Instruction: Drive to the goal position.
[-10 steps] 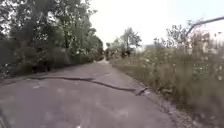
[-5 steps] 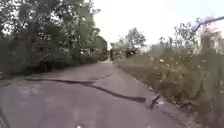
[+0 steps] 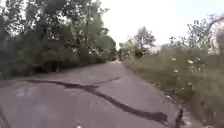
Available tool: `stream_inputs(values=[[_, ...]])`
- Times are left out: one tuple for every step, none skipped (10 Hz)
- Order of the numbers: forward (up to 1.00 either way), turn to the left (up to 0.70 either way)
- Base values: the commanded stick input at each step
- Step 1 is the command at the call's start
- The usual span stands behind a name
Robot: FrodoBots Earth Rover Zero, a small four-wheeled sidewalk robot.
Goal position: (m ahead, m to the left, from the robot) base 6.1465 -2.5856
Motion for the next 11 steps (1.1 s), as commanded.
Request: stream_inputs(values=[[1.00,-0.04],[1.00,-0.05],[1.00,-0.08],[1.00,-0.10],[1.00,-0.11],[1.00,-0.11],[1.00,-0.11],[1.00,-0.11],[1.00,-0.11],[1.00,-0.11],[1.00,-0.11]])
